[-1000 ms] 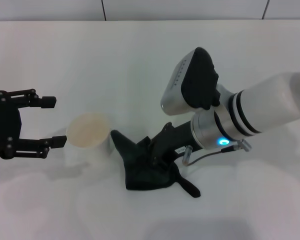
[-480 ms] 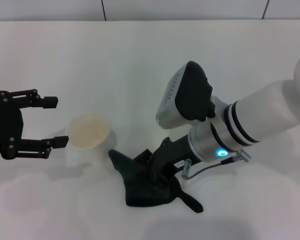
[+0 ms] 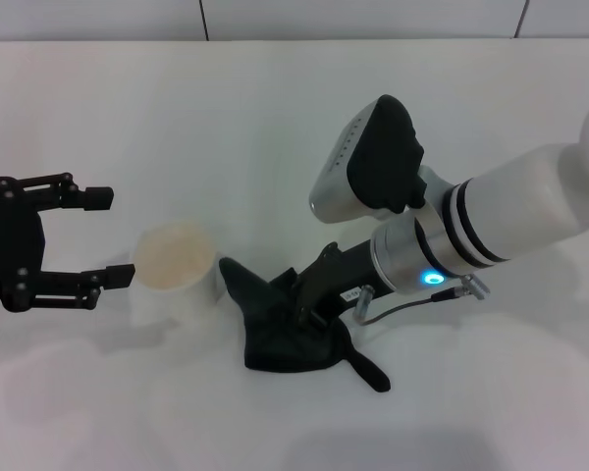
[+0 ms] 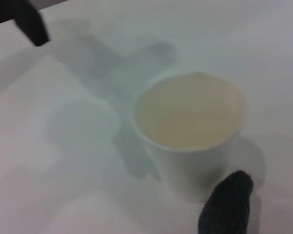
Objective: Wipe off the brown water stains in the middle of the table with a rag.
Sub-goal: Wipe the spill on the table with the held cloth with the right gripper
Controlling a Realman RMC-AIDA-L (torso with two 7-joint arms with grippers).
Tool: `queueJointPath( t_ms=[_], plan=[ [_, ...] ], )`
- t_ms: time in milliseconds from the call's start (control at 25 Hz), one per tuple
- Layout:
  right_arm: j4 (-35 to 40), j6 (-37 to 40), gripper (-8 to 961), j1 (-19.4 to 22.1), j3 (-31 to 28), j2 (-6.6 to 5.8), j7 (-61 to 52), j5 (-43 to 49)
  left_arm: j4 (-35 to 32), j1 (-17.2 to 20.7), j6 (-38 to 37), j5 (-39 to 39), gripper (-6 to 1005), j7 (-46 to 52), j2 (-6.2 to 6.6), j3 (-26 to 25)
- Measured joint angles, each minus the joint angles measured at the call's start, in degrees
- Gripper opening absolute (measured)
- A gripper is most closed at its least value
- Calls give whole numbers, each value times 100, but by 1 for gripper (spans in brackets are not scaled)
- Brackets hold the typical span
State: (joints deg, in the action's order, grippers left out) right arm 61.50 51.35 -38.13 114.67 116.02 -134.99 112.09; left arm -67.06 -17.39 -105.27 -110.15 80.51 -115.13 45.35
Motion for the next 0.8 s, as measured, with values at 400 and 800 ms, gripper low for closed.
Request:
queueJointPath(
  t_ms=[400,800],
  plan=[
    [-236,-255,148,-33,-160,-22,-96,12,0,5,15,25,846,0,0,-5],
    [-286,-315,161,57,-522,-49,-88,138,0,8,29,32,846,-7,0,-9]
  ],
)
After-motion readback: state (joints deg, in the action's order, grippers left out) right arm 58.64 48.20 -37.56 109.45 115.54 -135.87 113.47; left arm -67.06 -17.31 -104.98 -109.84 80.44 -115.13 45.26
